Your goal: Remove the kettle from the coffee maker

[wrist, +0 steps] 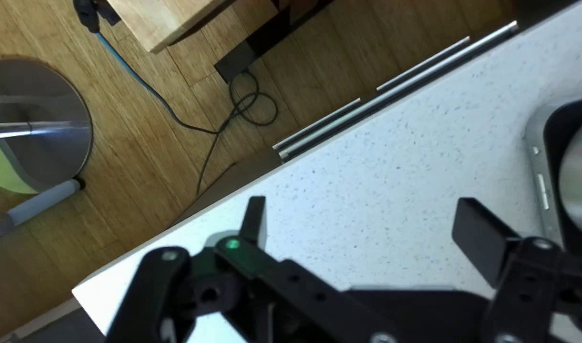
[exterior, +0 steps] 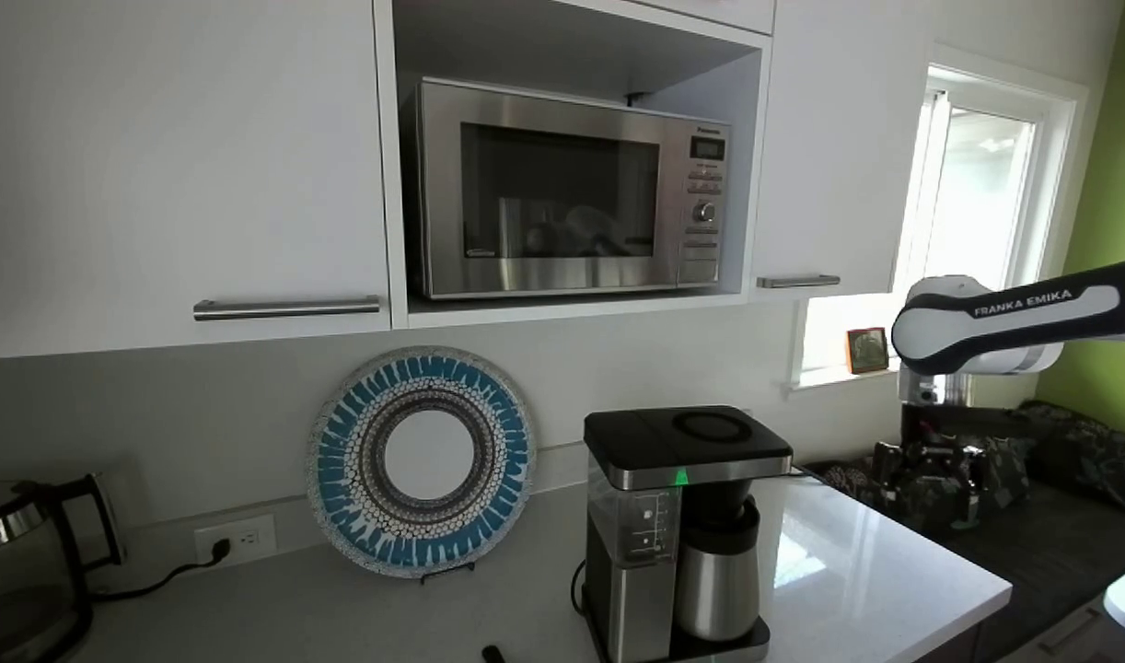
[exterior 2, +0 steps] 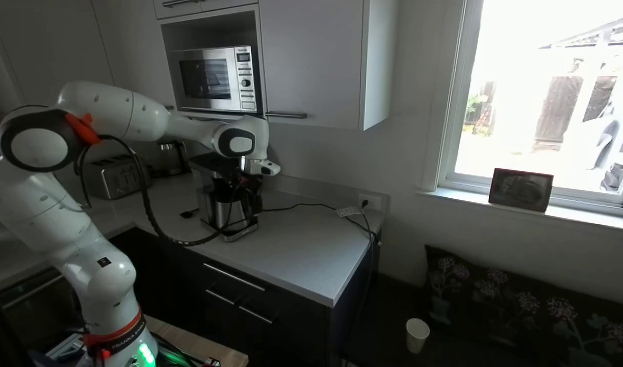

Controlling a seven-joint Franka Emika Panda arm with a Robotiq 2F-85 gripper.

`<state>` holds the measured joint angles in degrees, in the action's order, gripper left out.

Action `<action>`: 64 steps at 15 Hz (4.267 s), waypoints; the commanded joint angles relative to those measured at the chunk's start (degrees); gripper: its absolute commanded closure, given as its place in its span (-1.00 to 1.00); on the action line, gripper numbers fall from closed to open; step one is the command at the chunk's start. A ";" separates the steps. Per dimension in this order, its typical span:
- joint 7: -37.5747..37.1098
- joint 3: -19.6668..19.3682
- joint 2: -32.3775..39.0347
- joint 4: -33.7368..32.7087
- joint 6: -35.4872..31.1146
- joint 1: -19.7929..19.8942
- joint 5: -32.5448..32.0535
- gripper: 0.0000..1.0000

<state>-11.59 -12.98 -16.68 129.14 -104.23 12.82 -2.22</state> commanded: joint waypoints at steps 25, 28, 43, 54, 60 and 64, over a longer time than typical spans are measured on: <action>-13.87 -1.30 21.68 -11.91 1.62 1.02 34.26 -1.00; -14.65 -0.89 25.30 -14.98 2.53 1.03 37.42 -1.00; -20.73 1.59 35.19 -26.02 7.44 0.22 48.78 -1.00; -28.04 1.86 38.23 -29.86 14.20 0.31 53.94 -0.81; -29.28 1.73 39.11 -30.59 16.06 0.30 55.47 -0.55; -29.83 1.70 39.73 -31.16 17.15 0.32 55.63 -0.92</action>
<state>-40.15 -11.10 21.66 99.54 -89.24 12.84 52.37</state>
